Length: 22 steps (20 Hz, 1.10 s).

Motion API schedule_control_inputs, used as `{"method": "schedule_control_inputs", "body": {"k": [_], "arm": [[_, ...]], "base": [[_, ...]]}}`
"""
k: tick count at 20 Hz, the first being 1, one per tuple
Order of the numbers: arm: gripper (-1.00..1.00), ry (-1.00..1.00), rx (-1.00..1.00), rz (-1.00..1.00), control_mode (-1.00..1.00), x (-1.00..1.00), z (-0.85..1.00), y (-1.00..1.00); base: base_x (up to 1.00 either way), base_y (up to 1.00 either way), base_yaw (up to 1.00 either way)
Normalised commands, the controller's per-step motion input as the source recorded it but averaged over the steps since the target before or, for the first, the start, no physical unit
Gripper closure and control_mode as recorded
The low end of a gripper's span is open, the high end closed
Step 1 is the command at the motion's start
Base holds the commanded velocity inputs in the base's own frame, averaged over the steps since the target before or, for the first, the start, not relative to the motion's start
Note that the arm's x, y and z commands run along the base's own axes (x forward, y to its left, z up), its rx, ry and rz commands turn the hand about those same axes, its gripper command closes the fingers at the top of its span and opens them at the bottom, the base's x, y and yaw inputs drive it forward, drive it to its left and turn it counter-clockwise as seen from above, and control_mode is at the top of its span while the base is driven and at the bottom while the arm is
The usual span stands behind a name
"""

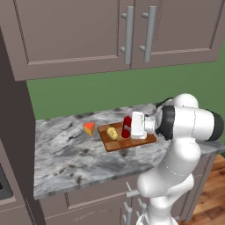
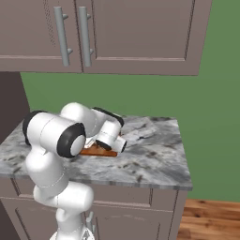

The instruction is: Retrieve the reheated potato from the microwave, then place the potato, cheese, and condiment on the cutting board.

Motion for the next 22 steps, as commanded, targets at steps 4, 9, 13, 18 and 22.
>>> {"method": "schedule_control_inputs", "body": {"k": [4,9,13,18,22], "arm": [[1.0,-0.04,0.05,0.02,-1.0,0.09,-0.02,0.0],[1.0,-0.02,0.01,0.01,-1.0,0.06,-0.12,0.0],[1.0,0.0,0.0,0.02,-1.0,0.12,-0.19,0.0],[1.0,0.0,0.0,0.0,-1.0,0.15,-0.1,0.0],[1.0,0.0,0.05,0.01,-1.0,0.17,-0.06,0.03]], "base": [[0.0,0.0,0.0],[0.0,0.0,0.0],[0.0,0.0,0.0],[0.0,0.0,0.0],[0.0,0.0,0.0]]}}
